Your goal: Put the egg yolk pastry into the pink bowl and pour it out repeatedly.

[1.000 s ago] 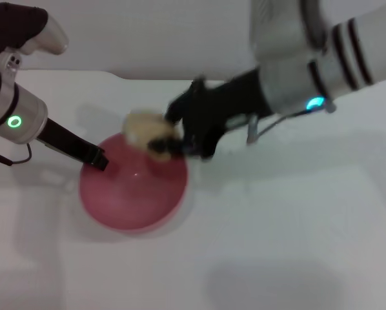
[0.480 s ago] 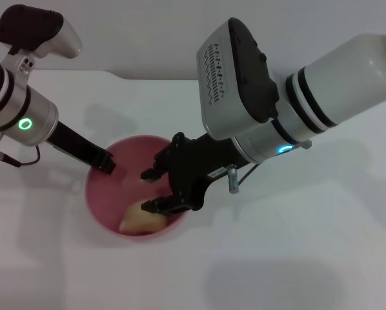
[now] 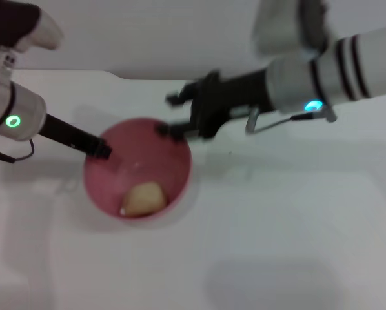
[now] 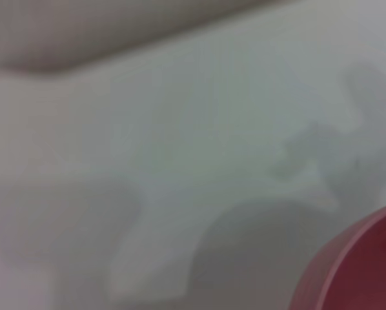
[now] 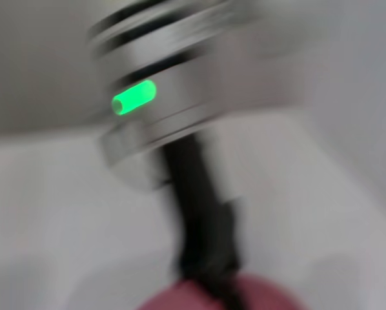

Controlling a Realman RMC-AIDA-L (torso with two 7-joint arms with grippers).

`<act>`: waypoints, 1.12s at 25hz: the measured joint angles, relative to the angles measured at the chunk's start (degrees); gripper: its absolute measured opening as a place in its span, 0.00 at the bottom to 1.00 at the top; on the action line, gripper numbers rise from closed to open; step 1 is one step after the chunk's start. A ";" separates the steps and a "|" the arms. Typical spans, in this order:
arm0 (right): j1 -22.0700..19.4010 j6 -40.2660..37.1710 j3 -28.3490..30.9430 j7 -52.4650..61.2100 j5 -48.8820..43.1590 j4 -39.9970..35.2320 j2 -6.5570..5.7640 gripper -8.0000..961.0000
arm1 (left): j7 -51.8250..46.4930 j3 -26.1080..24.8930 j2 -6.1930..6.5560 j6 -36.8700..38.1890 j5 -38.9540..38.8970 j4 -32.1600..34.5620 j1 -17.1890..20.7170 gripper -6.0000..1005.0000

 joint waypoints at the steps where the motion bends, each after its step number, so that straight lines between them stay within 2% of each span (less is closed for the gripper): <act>1: -1.12 0.99 2.01 0.01 1.73 0.25 -0.07 0.59 | 0.79 0.12 0.06 0.76 -2.03 1.69 1.45 0.01; 4: -3.98 2.41 8.63 -0.69 5.60 2.30 -0.43 0.59 | 5.22 0.19 0.12 4.25 -9.56 6.78 6.44 0.01; 9: -8.09 3.16 19.52 -0.55 5.51 8.25 -0.83 0.59 | 16.52 0.22 0.09 11.30 -25.14 10.65 14.47 0.01; 13: -10.36 3.80 23.03 0.47 5.06 11.44 -1.04 0.59 | 27.37 0.92 -0.09 14.89 -36.92 11.06 18.61 0.01; 17: -11.96 3.54 28.27 5.53 1.82 13.97 -1.42 0.60 | 41.73 6.07 -0.16 20.70 -47.78 11.82 22.76 0.01; 20: -13.26 3.00 31.34 6.40 0.60 13.88 -1.43 0.60 | 52.91 12.85 -0.24 28.06 -54.37 13.06 25.34 0.01; 23: -13.93 2.67 33.01 6.40 0.56 14.20 -1.36 0.60 | 61.98 20.89 -0.28 39.44 -60.20 13.47 26.63 0.01; 25: -14.15 2.55 33.34 6.40 0.58 14.47 -1.34 0.60 | 65.35 27.33 -0.34 49.45 -62.27 13.33 26.90 0.01; 28: -14.30 2.44 33.30 6.33 0.63 14.56 -1.21 0.60 | 70.46 40.81 -0.17 70.41 -62.26 12.76 26.10 0.01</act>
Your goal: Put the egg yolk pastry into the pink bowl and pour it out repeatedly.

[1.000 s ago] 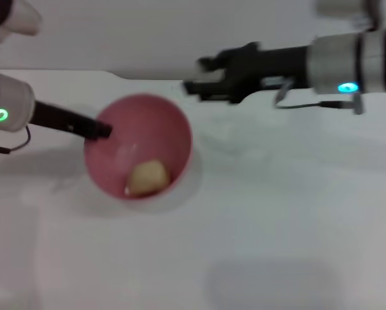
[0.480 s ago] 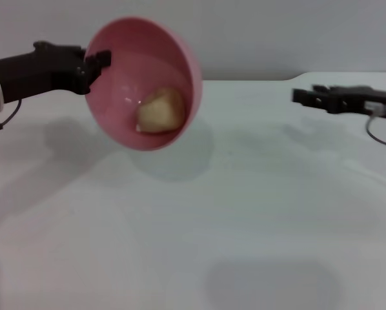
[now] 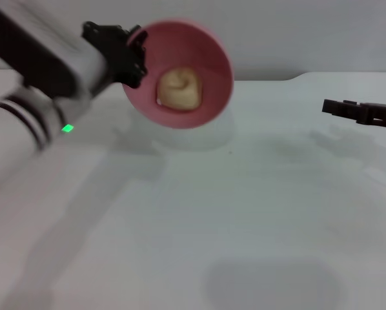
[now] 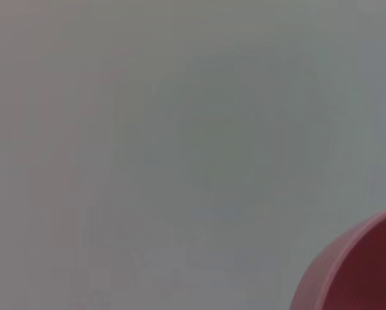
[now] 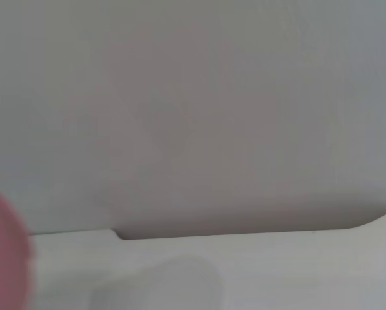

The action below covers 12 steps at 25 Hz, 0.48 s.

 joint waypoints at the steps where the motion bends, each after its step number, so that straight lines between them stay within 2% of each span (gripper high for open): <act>1: -0.01 0.00 -0.02 -0.07 -0.04 0.08 0.02 0.60 | 1.05 2.80 0.06 3.77 0.33 -0.07 -0.29 0.01; 3: -0.02 0.00 -0.02 -0.11 -0.09 0.28 0.03 0.61 | 3.93 11.61 0.08 14.93 2.91 -0.59 -1.26 0.01; 7: -0.05 0.33 0.12 -0.20 -0.09 0.34 0.01 0.61 | 4.11 20.66 0.11 26.69 9.35 -2.61 -2.69 0.01; 10: -0.03 0.61 0.14 -0.45 -0.09 0.40 -0.03 0.61 | -0.32 30.89 0.02 43.43 18.72 -6.95 -4.36 0.00; 11: 0.06 0.64 0.15 -0.51 -0.09 0.43 -0.06 0.61 | -5.30 35.77 0.06 52.10 24.63 -10.12 -5.06 0.01; 12: 0.16 0.65 0.16 -0.59 -0.09 0.44 -0.08 0.61 | -5.30 35.77 0.06 52.10 24.63 -10.12 -5.06 0.01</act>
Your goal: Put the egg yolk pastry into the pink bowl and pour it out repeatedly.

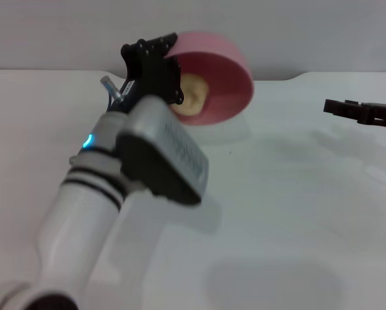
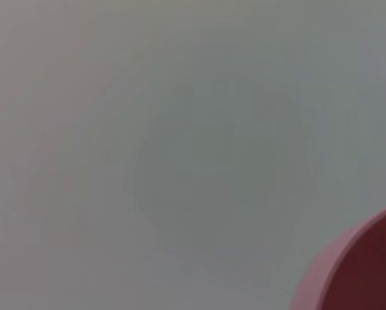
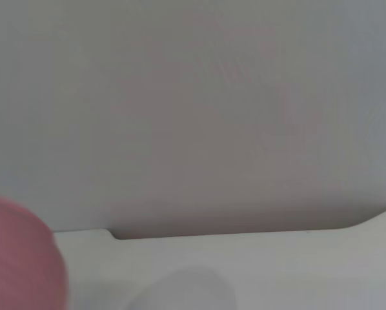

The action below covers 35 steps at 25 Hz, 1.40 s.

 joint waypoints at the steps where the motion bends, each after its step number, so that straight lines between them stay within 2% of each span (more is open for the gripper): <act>1: 0.08 0.01 0.00 -0.08 0.00 0.01 -0.03 0.61 | -3.53 2.09 0.02 4.60 4.31 -1.98 -0.13 0.01; 5: 0.24 0.05 0.06 -0.74 0.00 0.02 -0.08 0.62 | -13.07 4.64 -0.08 15.50 19.06 -10.29 0.17 0.01; 8: 0.30 0.11 0.12 -0.78 0.01 0.02 -0.09 0.62 | -14.94 5.92 -0.18 20.22 23.69 -14.73 -0.01 0.01; 15: 0.31 0.13 0.13 -0.82 0.16 0.02 -0.08 0.62 | -19.99 5.42 -0.36 21.84 24.55 -16.61 -0.42 0.01; 20: 0.32 -0.24 -0.37 -0.86 0.11 0.02 -0.05 0.63 | -30.71 0.55 -0.21 17.29 20.79 -12.75 0.20 0.01; 25: 0.35 -0.49 -0.84 -2.53 0.06 0.02 0.12 0.63 | -37.61 -7.47 0.04 3.36 17.23 -8.45 0.59 0.01; 29: 0.80 -0.71 -3.18 -4.34 0.05 0.01 0.15 0.63 | -44.38 -17.68 0.13 -15.94 16.46 -3.03 1.39 0.01; 31: 0.99 -0.66 -3.78 -4.47 0.04 0.01 0.14 0.63 | -50.08 -28.20 0.13 -34.08 16.29 -0.18 0.36 0.01; 32: 1.22 -0.71 -4.35 -4.55 0.05 0.01 0.12 0.63 | -51.81 -31.44 0.12 -39.99 16.27 0.14 -0.41 0.01; 35: 2.01 -0.69 -5.39 -4.61 0.04 0.07 0.00 0.63 | -57.28 -46.89 0.25 -64.87 15.74 -0.95 -6.11 0.01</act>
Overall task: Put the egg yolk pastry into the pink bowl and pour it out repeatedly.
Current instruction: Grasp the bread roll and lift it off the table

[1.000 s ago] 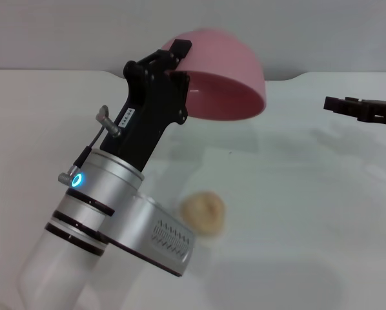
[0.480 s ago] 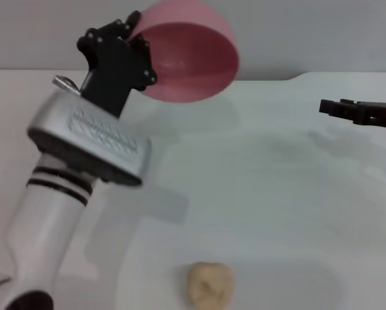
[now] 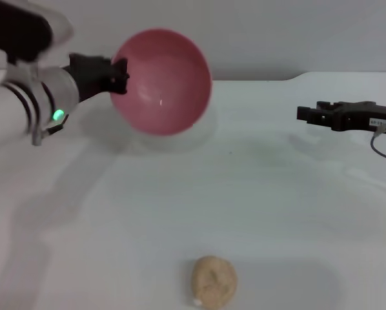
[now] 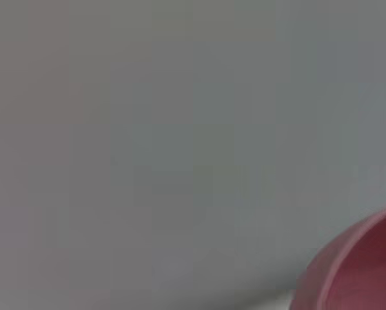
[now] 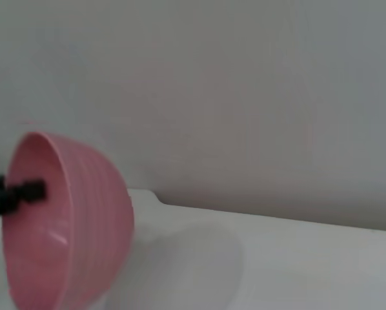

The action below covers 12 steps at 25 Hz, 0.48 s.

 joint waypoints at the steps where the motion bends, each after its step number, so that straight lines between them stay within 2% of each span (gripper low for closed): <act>1: 0.19 0.04 -0.18 -0.01 0.00 0.03 -0.01 0.64 | -0.78 -5.45 -0.01 -7.58 -0.38 -1.41 -2.07 0.01; 4: 0.90 0.05 -0.58 -0.01 0.00 0.04 -0.04 0.64 | -1.23 -18.80 0.07 -24.28 -1.29 -5.10 -7.04 0.00; 7: 1.23 -0.51 -2.19 -0.08 0.00 -0.35 -0.04 0.64 | -1.06 -28.11 0.28 -34.39 -1.45 -5.88 -8.72 0.01; 12: 2.88 -2.32 -5.18 -0.32 -0.07 0.03 -0.19 0.64 | -2.20 -34.88 1.62 -44.63 0.41 -3.30 -8.48 0.01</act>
